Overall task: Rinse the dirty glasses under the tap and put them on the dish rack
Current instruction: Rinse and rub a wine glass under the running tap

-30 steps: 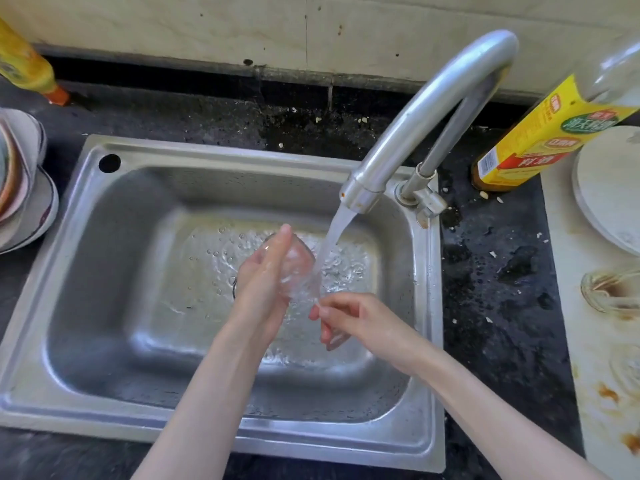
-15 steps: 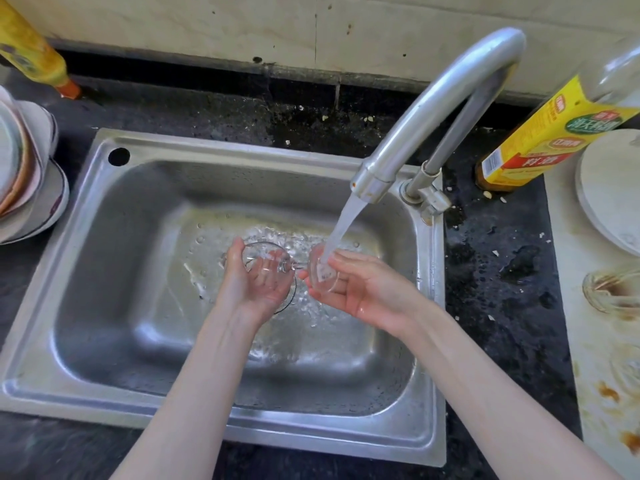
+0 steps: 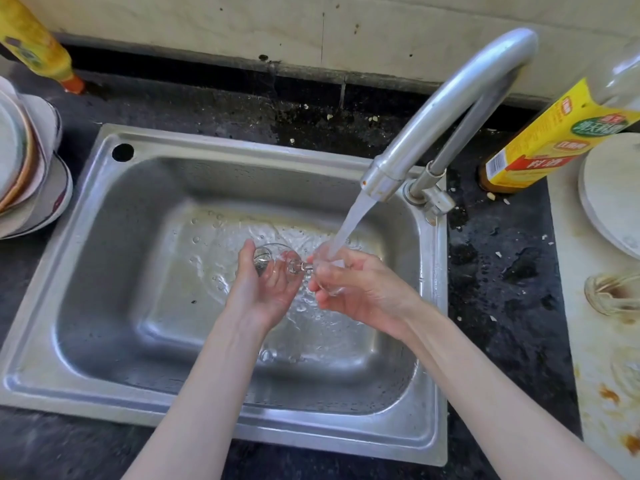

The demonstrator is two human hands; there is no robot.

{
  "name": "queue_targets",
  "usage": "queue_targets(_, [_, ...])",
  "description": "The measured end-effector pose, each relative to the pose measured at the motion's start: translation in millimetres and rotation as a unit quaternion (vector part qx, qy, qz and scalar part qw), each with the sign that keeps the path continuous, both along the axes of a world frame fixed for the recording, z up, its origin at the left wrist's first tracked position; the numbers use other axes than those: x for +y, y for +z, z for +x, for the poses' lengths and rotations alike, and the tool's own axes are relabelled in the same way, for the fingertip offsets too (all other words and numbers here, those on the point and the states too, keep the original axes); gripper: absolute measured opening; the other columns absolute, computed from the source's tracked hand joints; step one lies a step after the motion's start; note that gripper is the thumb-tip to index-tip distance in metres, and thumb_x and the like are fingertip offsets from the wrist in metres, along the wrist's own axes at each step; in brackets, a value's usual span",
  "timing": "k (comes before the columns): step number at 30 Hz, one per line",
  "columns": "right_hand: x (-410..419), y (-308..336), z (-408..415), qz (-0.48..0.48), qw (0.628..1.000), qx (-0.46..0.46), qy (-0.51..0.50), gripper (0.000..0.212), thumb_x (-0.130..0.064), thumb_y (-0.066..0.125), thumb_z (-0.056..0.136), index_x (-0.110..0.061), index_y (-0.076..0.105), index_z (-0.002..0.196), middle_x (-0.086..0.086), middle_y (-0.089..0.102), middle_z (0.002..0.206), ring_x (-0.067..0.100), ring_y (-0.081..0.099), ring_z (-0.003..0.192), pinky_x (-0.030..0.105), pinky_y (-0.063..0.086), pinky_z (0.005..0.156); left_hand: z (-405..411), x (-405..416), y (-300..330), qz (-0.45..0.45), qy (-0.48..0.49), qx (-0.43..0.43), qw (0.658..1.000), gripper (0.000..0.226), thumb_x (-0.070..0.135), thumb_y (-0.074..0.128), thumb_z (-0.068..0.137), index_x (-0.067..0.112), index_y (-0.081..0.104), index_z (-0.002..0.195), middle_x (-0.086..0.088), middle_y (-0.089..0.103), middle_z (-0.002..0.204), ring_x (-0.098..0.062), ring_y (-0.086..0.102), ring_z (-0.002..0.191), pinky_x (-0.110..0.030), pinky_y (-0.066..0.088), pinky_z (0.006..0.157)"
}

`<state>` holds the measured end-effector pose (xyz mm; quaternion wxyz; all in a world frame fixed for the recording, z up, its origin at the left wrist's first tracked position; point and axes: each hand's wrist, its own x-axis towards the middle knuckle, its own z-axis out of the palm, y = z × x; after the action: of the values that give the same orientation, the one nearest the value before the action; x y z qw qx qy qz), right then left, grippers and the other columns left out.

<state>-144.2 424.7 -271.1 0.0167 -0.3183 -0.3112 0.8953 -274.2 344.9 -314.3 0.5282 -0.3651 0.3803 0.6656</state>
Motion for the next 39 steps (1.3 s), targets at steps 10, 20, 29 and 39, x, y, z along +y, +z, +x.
queue_targets(10, [2.1,-17.0,14.8,0.119,0.984,-0.124,0.045,0.011,-0.012,0.063,0.085,-0.003,0.069,0.087,0.006,0.062,0.067,0.017,0.057,0.064,0.029,0.048,0.069,7.7,7.0,31.0,-0.028,-0.107,0.366,0.924,0.03,0.04,0.061,0.084,0.011,0.052,0.077,0.0,0.057,0.068,-0.017,0.062,0.08,-0.031,0.052,0.076])
queue_targets(20, [-6.8,-34.8,11.2,0.477,0.86,-0.158,0.083,0.028,-0.013,0.067,0.085,-0.032,0.063,0.064,-0.016,0.065,0.064,0.001,0.059,0.071,0.029,0.048,0.08,29.5,5.7,51.5,0.036,-0.31,0.539,0.782,0.055,0.015,0.072,0.078,0.02,0.046,0.125,0.005,0.06,0.114,0.002,0.058,0.1,-0.013,0.045,0.081])
queue_targets(29, [0.9,-36.9,30.6,0.451,0.876,-0.17,0.025,0.022,-0.022,0.07,0.082,-0.044,0.068,0.082,-0.028,0.068,0.075,-0.01,0.064,0.081,0.01,0.047,0.077,35.5,-0.2,45.1,0.053,-0.404,0.632,0.659,0.057,0.033,0.076,0.064,0.036,0.047,0.113,0.024,0.058,0.105,0.0,0.058,0.097,-0.026,0.05,0.086])
queue_targets(39, [50.3,-4.7,52.7,0.661,0.657,-0.335,-0.142,0.032,-0.022,0.072,0.081,-0.01,0.052,0.103,0.002,0.05,0.099,0.018,0.046,0.093,0.024,0.036,0.081,35.0,-2.8,61.4,-0.003,-0.424,0.675,0.603,0.057,0.023,0.081,0.067,0.047,0.043,0.103,0.022,0.056,0.107,0.006,0.051,0.097,-0.02,0.042,0.087])
